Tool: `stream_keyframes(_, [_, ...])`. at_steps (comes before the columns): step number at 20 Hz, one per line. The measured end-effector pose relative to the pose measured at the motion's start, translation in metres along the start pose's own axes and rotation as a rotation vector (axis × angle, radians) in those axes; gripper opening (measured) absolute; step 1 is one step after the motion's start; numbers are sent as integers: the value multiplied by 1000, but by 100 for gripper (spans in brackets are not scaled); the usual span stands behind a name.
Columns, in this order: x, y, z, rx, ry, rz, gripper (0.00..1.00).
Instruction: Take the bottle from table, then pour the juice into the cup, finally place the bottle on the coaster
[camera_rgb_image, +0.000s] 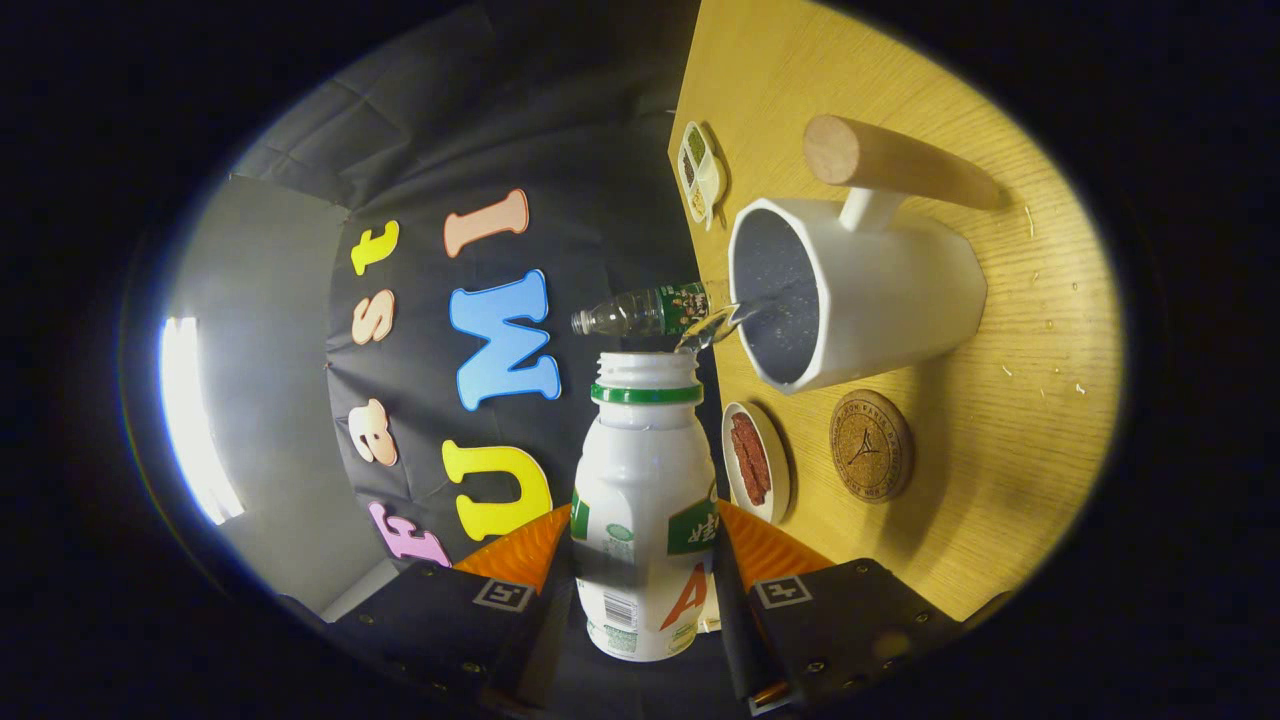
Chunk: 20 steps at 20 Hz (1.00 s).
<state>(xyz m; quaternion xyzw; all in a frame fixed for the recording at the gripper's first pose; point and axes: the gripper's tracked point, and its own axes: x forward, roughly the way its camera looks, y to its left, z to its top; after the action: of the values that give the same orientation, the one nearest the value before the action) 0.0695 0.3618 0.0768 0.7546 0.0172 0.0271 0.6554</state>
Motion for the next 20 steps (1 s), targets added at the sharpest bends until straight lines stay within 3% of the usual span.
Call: stream_keyframes(20, [1,7,3,91,-20,10,65])
